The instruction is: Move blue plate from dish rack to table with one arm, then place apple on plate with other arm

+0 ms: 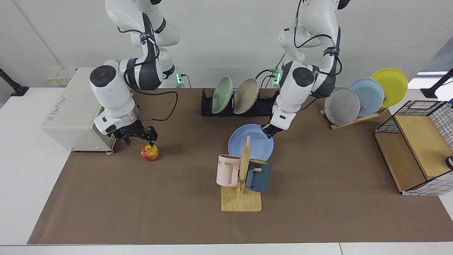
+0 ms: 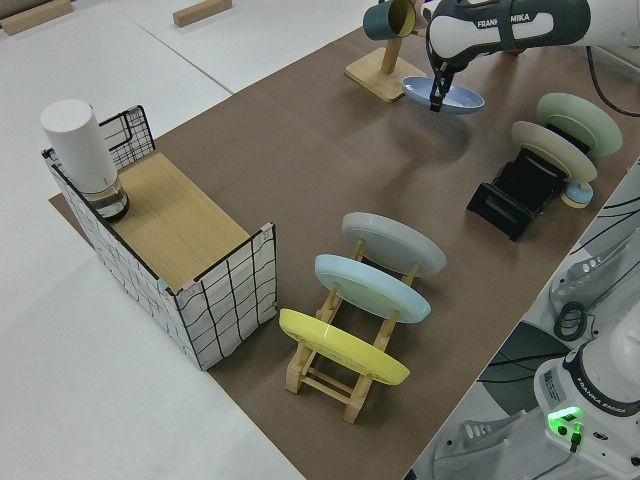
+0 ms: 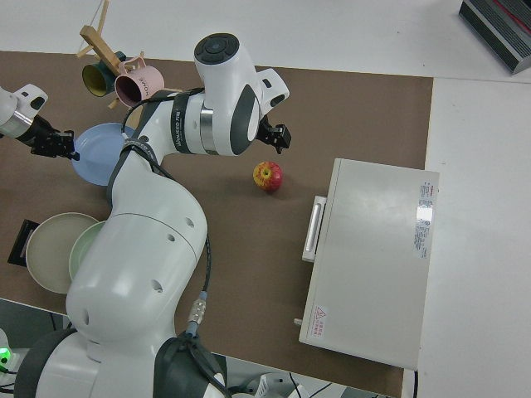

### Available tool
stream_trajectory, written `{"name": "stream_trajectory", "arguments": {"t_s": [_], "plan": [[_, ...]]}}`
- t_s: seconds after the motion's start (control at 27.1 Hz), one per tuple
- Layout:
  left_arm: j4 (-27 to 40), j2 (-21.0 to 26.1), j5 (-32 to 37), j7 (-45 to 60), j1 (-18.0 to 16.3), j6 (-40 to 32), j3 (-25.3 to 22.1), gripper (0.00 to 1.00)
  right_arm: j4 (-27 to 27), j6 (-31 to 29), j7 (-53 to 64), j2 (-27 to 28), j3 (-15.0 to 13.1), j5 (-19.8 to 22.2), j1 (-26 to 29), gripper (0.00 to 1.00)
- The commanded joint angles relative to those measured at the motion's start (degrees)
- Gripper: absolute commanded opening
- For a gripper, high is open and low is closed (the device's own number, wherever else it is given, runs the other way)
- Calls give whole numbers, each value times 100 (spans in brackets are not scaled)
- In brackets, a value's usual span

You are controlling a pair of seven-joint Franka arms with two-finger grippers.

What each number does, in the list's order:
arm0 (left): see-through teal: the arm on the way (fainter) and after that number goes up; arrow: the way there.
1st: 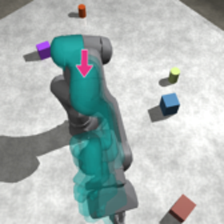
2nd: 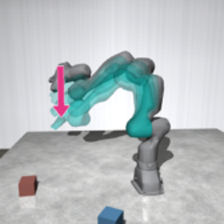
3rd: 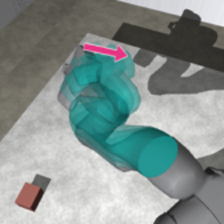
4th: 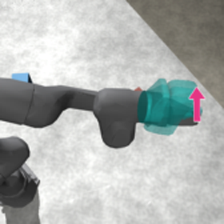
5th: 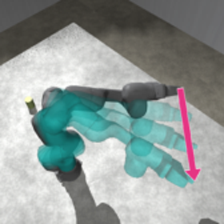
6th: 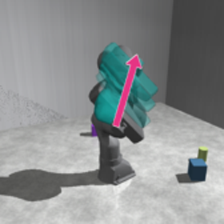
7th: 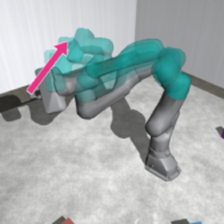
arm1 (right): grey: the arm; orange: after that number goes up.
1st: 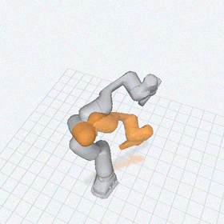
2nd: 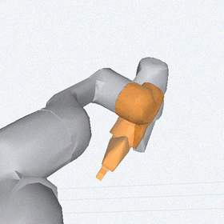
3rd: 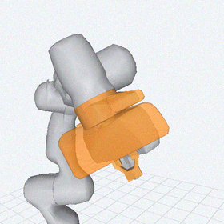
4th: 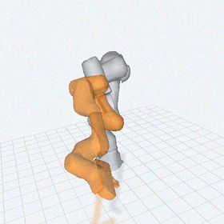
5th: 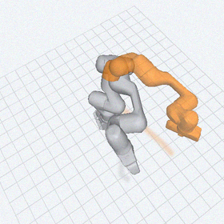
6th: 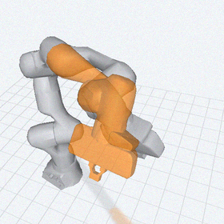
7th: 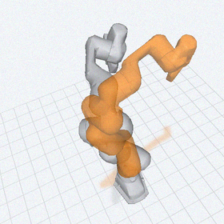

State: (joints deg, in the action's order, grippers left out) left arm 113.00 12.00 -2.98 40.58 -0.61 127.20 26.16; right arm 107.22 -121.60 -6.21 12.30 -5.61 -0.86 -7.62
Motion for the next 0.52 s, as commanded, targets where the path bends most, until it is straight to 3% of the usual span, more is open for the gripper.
{"name": "stream_trajectory", "arguments": {"t_s": [0.0,0.18,0.48], "plan": [[230,-110,-80,117,324,182,-67,0,484,-575,-108,79,16,-20,-38,100],[433,-190,-80,117,412,235,-58,0,493,-671,-152,457,8,-20,-29,100],[618,-225,-80,126,553,367,-32,0,756,-1488,-178,818,8,-20,-47,100]]}}
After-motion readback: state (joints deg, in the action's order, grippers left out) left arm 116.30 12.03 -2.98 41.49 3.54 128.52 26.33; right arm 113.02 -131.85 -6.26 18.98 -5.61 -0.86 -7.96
